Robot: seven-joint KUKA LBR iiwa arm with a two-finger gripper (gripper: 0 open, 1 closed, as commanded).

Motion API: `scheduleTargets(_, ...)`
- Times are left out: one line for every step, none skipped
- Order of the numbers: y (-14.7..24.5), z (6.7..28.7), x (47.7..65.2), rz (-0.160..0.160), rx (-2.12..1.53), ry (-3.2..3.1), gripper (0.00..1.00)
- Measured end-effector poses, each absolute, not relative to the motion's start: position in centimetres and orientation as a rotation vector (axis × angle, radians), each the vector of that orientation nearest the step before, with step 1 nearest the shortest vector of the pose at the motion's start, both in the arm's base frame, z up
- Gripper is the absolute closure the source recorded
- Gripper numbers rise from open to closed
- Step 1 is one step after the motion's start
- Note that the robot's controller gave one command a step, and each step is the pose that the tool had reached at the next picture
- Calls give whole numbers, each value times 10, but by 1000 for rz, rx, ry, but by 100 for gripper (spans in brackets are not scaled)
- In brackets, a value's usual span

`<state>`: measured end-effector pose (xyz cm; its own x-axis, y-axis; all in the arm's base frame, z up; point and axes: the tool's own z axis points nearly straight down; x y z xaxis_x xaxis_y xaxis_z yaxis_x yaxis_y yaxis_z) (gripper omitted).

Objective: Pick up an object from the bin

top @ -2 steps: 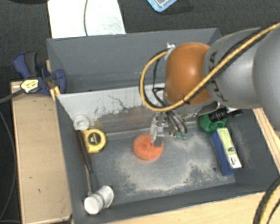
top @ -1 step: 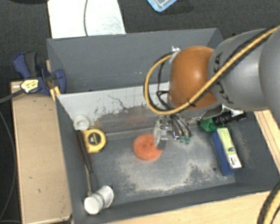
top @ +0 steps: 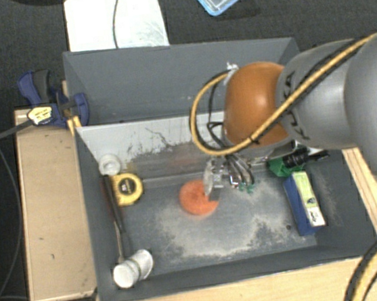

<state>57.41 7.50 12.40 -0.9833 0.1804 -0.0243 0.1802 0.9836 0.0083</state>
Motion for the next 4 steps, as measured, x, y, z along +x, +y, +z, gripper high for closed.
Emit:
scheduleTargets(80, 128, 567, 5, -93, 3116, 100)
scheduleTargets(94, 130, 575, 12, 155, 3107, 0)
scheduleTargets(93, 130, 575, 11, 155, 3107, 0)
scheduleTargets(86, 114, 567, 13, 236, 3103, 0)
